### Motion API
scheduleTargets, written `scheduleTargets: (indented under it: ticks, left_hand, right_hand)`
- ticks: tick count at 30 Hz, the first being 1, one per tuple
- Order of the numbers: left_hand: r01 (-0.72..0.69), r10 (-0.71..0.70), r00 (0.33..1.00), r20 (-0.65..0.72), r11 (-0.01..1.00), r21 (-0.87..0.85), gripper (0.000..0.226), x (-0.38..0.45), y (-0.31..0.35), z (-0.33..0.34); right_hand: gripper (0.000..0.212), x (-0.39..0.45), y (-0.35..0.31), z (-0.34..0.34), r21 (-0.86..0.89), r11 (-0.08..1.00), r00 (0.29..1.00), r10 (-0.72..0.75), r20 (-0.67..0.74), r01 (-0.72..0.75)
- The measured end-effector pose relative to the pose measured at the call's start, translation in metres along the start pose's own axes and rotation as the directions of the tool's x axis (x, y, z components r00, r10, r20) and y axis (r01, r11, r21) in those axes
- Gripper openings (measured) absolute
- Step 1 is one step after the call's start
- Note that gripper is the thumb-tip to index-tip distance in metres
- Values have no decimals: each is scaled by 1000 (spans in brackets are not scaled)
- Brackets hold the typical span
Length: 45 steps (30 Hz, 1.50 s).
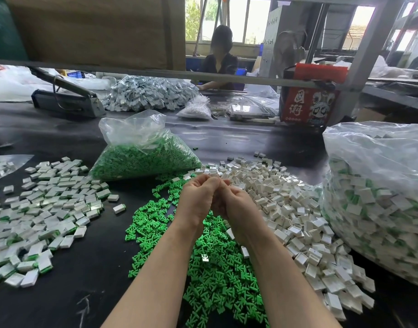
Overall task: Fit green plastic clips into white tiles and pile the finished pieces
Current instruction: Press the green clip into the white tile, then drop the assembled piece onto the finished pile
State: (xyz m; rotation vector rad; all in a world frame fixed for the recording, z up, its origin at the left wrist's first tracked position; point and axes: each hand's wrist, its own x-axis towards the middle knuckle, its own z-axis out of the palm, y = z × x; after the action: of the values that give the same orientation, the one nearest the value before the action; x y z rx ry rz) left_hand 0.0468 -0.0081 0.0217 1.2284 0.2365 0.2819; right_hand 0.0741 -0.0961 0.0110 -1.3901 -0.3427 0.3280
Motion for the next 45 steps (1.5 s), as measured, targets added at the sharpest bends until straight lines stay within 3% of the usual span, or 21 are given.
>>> scheduleTargets:
  ticks: [6, 12, 20, 24, 29, 34, 37, 39, 42, 45]
  left_hand:
    - [-1, 0, 1000, 6, 1000, 13, 38, -1, -1, 0]
    - [9, -9, 1000, -5, 1000, 27, 20, -2, -2, 0]
    - [3, -4, 1000, 18, 999, 53, 27, 6, -4, -6]
    - [39, -40, 996, 85, 999, 18, 18, 9, -2, -17]
    - [103, -75, 969, 237, 989, -108, 19, 11, 1, -35]
    - [98, -73, 959, 275, 992, -80, 21, 14, 2, -46]
    - [30, -43, 984, 172, 997, 75, 31, 18, 3, -58]
    - [-25, 25, 1000, 5, 964, 266, 25, 22, 1, -74]
    - [-13, 242, 933, -266, 763, 646, 11, 22, -4, -107]
    - [137, 402, 828, -391, 532, 836, 11, 17, -6, -138]
  right_hand:
    - [39, 0, 1, -1, -27, 1000, 1000, 0, 5, 0]
    - [45, 1, 4, -1, -74, 997, 1000, 1, -18, -2]
    - [49, 1, 4, 0, -69, 998, 1000, 12, -28, -14]
    - [61, 3, 2, -1, 42, 996, 996, 73, 50, -75]
    - [45, 3, 0, -2, 161, 980, 989, 103, 105, -119]
    - [46, 1, -2, 0, 123, 984, 983, 109, 144, -127]
    - [47, 0, -5, -6, -46, 994, 991, 100, 88, -96]
    - [46, 1, -5, -11, -71, 994, 996, 80, 29, -78]
    - [44, 2, -5, -18, -61, 997, 998, 39, -41, -41]
    - [40, 5, -3, -23, -122, 992, 996, 0, -86, -10]
